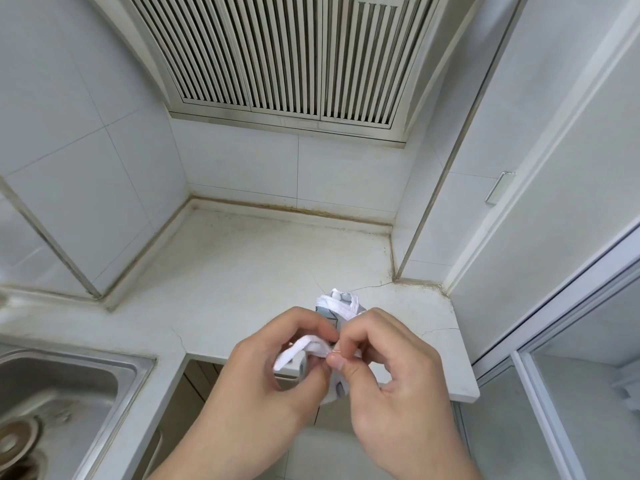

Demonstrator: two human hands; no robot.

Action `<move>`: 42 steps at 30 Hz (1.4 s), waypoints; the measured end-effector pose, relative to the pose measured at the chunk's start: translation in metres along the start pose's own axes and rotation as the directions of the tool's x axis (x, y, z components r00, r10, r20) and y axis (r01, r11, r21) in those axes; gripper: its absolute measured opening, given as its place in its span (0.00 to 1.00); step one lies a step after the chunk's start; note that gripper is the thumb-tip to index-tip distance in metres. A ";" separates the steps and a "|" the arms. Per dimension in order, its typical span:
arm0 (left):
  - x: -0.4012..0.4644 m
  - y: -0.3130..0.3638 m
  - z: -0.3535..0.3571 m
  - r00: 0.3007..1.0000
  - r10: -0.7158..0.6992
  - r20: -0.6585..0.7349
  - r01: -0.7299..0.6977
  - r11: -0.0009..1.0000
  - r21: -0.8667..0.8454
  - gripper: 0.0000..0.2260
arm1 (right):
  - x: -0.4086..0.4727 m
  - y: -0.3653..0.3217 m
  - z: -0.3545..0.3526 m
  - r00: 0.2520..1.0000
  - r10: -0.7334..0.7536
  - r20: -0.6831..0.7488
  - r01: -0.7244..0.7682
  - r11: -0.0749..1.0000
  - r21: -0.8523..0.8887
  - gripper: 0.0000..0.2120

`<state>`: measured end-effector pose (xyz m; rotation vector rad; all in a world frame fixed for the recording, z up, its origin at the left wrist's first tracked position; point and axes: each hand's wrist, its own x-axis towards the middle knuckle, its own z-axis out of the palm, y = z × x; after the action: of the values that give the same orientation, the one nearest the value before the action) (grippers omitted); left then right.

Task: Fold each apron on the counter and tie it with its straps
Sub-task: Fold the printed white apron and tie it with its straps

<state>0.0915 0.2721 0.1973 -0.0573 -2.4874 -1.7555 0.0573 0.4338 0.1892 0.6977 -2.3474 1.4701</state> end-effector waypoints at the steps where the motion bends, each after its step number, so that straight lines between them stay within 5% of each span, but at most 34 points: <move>1: 0.002 -0.001 -0.001 0.999 -0.036 0.026 0.038 0.995 -0.095 0.14 | 0.000 0.001 -0.001 1.000 -0.016 0.011 0.016 1.000 -0.001 0.18; 3: 0.004 -0.002 -0.001 0.993 -0.092 0.069 0.105 0.974 -0.203 0.14 | -0.002 0.004 -0.001 0.999 -0.031 0.045 0.031 0.999 -0.013 0.21; 8: 0.004 -0.008 -0.002 0.997 -0.055 -0.045 0.056 0.998 0.021 0.09 | -0.009 0.008 -0.003 0.996 0.067 0.050 -0.068 0.998 0.012 0.21; 15: -0.003 -0.001 -0.003 0.998 -0.066 0.025 0.065 0.997 0.031 0.03 | -0.012 0.005 -0.003 0.998 0.049 -0.036 -0.050 0.998 -0.043 0.13; 19: -0.006 -0.012 0.000 0.981 0.182 -0.066 -0.158 0.949 0.272 0.11 | -0.016 0.004 -0.001 0.995 0.080 -0.062 -0.085 0.993 -0.077 0.11; 23: -0.004 -0.024 0.004 0.839 0.531 -0.120 -0.398 0.748 0.531 0.07 | -0.014 -0.003 0.003 0.986 0.166 0.007 -0.164 0.978 -0.128 0.08; 27: -0.001 -0.025 0.002 0.740 0.653 -0.158 -0.484 0.682 0.549 0.21 | -0.012 -0.011 0.003 0.954 0.289 0.086 -0.279 0.954 -0.114 0.10; 30: 0.001 -0.029 -0.003 0.767 0.628 -0.128 -0.479 0.694 0.537 0.14 | -0.009 -0.012 0.001 0.905 0.389 0.174 -0.388 0.921 -0.045 0.13; 33: 0.000 -0.027 -0.004 0.872 0.462 -0.163 -0.357 0.827 0.434 0.05 | -0.008 -0.011 0.003 0.836 0.507 0.209 -0.526 0.849 0.045 0.12; 35: -0.006 -0.025 0.003 0.921 0.244 -0.302 -0.192 0.963 0.191 0.14 | -0.008 -0.012 0.005 0.811 0.554 0.189 -0.579 0.807 0.114 0.12; 37: -0.012 -0.025 0.009 0.924 0.007 -0.382 -0.075 0.984 -0.163 0.23 | -0.008 -0.013 0.006 0.785 0.591 0.186 -0.619 0.763 0.188 0.12; 39: -0.018 -0.026 0.012 0.901 0.029 -0.434 -0.117 0.977 -0.177 0.24 | -0.008 -0.014 0.008 0.754 0.623 0.209 -0.657 0.706 0.264 0.14; 42: -0.024 -0.020 0.013 0.853 0.248 -0.460 -0.252 0.966 0.054 0.16 | -0.008 -0.016 0.011 0.740 0.634 0.226 -0.669 0.656 0.349 0.17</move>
<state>0.1132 0.2776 0.1716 0.0344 -2.0258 -1.4633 0.0725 0.4201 0.1931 -0.0710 -2.5050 2.3253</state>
